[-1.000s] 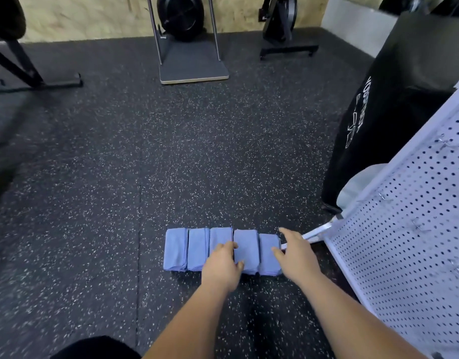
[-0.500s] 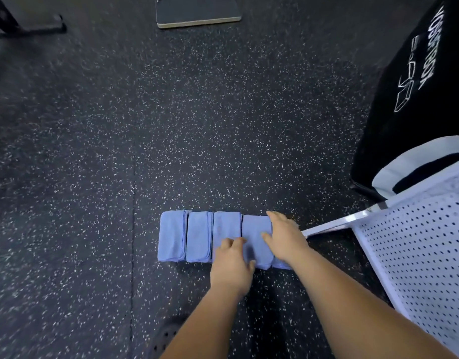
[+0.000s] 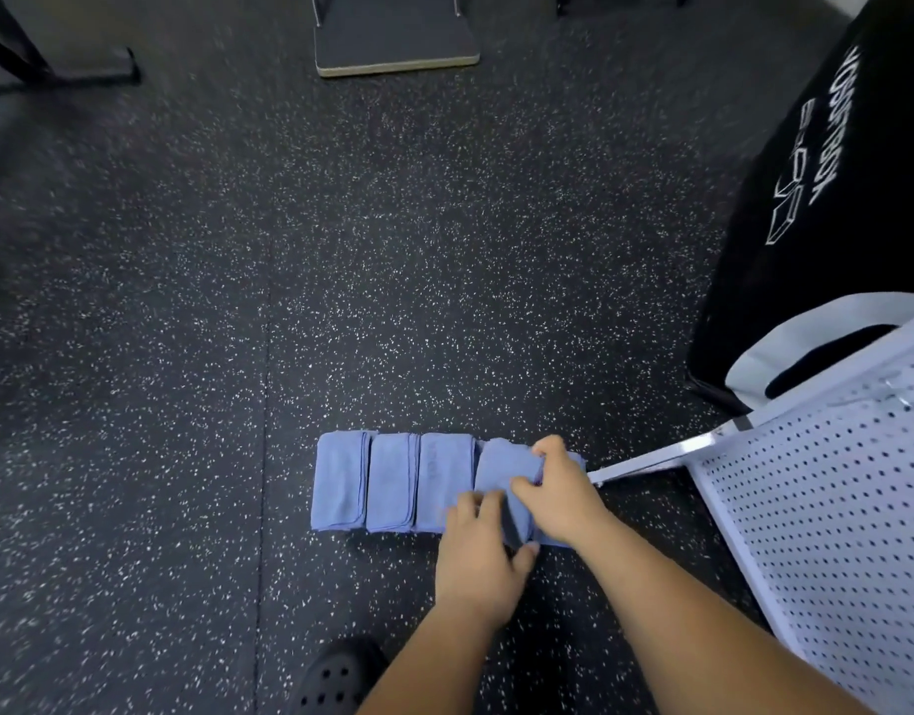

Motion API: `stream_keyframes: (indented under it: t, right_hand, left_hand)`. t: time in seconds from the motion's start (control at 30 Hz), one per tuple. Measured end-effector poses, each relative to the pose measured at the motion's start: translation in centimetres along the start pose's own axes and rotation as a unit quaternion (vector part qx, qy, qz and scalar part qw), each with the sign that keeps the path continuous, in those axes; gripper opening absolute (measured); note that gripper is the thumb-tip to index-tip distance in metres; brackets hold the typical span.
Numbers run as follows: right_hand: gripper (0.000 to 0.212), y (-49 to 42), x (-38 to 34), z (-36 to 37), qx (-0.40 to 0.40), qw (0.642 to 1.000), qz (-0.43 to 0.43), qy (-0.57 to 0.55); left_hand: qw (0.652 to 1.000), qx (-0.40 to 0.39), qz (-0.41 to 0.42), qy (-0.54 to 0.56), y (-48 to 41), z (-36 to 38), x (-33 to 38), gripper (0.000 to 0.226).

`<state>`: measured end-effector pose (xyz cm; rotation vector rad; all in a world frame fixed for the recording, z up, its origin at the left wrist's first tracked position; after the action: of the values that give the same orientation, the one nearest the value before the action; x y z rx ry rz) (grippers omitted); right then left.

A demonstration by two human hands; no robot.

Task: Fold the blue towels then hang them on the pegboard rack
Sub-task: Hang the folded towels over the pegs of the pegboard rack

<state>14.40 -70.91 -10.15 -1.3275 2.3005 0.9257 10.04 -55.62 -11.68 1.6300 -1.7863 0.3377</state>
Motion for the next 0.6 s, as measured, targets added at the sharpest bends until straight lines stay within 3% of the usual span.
stream_keyframes:
  t: [0.07,0.27,0.4,0.6]
  right_hand:
    - [0.041,2.3,-0.7,-1.9,0.035,0.998,-0.003,-0.053]
    - [0.053,8.6,-3.9,-9.6,0.081,0.972,-0.055,-0.213]
    - [0.054,12.7,-6.0,-14.8,0.111,0.957,-0.105,-0.247]
    - [0.047,18.9,-7.9,-21.0,0.219,0.93,-0.146,-0.256]
  left_hand:
    - [0.999,0.009,0.018,0.043,1.3,-0.7,1.5,0.074]
    - [0.985,0.052,0.078,0.142,4.3,-6.0,7.6,0.066]
    - [0.972,0.109,0.125,0.167,5.7,-10.4,11.8,0.06]
    - [0.949,0.13,0.206,0.201,8.9,-15.6,17.6,0.039]
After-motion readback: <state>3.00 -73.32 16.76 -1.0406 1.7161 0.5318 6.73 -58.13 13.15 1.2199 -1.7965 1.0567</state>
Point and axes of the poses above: each hand's wrist, its own y-axis away from the middle knuckle, its own z-axis out of the palm, x = y × z, the point moved 1 cm from there along -y, towards the middle knuckle, and after that the axes turned 9 degrees about x, right-handed, at the moved point
